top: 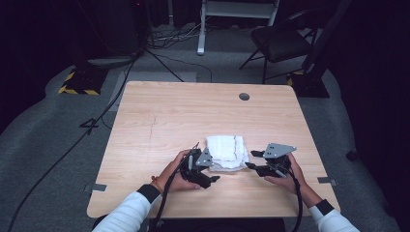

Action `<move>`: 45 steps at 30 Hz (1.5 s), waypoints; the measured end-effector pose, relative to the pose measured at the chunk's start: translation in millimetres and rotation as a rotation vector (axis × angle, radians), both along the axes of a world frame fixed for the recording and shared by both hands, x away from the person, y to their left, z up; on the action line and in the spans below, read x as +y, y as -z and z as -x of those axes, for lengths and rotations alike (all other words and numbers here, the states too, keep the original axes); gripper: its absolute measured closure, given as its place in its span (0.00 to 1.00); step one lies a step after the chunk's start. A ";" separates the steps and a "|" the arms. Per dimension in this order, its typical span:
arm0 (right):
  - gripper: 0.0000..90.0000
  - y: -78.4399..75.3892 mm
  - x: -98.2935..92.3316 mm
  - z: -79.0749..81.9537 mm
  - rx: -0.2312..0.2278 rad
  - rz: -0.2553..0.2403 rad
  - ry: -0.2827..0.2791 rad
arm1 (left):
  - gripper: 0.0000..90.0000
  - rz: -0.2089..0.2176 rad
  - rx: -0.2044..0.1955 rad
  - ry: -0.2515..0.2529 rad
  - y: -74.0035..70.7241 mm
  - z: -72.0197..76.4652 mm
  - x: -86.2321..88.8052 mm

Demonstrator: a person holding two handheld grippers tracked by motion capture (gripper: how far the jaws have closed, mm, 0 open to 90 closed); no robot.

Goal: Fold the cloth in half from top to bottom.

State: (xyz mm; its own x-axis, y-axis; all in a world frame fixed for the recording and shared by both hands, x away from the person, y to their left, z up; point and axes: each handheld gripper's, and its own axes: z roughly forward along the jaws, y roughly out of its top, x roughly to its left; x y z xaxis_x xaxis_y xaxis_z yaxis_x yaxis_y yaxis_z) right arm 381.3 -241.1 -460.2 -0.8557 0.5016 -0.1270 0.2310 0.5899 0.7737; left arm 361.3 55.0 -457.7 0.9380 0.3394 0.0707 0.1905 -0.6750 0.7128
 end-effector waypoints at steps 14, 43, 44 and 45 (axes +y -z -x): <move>0.39 14.7 29.9 -5.5 0.073 0.034 -0.049 | 0.23 -0.052 0.020 -0.111 8.5 -6.9 44.2; 0.42 36.3 62.3 -32.7 0.048 0.066 0.134 | 0.19 -0.049 0.131 -0.316 39.1 -11.3 141.5; 0.42 36.1 62.1 -33.1 0.048 0.068 0.127 | 0.19 -0.043 0.132 -0.320 39.5 -10.2 142.3; 0.42 35.6 61.7 -32.8 0.047 0.074 0.121 | 0.19 -0.040 0.127 -0.322 40.0 -8.9 144.1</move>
